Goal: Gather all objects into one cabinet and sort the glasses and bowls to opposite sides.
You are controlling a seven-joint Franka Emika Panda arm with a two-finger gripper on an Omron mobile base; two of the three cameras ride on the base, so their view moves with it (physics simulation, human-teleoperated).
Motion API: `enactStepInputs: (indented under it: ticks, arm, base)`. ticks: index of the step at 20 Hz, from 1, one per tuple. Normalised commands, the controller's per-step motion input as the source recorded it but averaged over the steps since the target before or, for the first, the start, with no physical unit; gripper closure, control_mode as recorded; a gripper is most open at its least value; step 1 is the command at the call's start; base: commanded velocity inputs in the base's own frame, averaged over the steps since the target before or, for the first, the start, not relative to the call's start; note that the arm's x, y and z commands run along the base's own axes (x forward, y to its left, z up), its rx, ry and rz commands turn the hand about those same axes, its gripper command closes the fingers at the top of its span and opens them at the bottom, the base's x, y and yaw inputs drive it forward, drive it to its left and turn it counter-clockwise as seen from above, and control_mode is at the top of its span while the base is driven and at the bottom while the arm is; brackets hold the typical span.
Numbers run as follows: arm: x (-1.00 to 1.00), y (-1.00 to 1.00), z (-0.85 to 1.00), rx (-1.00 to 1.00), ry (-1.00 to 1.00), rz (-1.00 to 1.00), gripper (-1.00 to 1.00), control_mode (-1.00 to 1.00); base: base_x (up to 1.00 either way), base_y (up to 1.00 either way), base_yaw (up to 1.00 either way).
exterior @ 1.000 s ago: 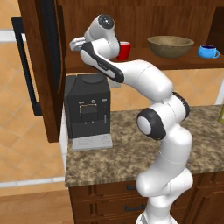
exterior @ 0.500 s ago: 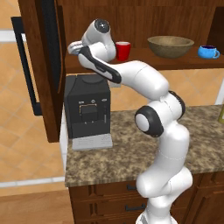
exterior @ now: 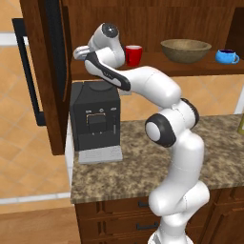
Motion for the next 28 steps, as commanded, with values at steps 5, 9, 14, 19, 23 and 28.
enactStepInputs:
  ticks: [5,9,14,19,23,28]
  arm:
    - [0.09,0.0,0.0,0.0,0.0,0.0,-1.0,-1.0]
    - [0.0,0.0,0.23,0.02,0.0,0.0,-1.0,-1.0]
    - [-0.16,0.0,0.2,0.03,0.0,0.0,-1.0,-1.0]
    - [-0.56,0.0,0.0,0.01,-0.01,0.0,-1.0,-1.0]
    - [-0.83,-0.18,-0.06,0.0,0.0,-0.02,-1.0,-1.0]
    - [-0.89,-0.49,-0.15,0.0,0.0,-0.08,-1.0,-1.0]
  base:
    - [0.0,0.0,0.0]
    - [0.0,0.0,0.0]
    - [0.0,0.0,0.0]
    - [0.0,0.0,0.0]
    - [0.0,0.0,0.0]
    - [0.0,0.0,0.0]
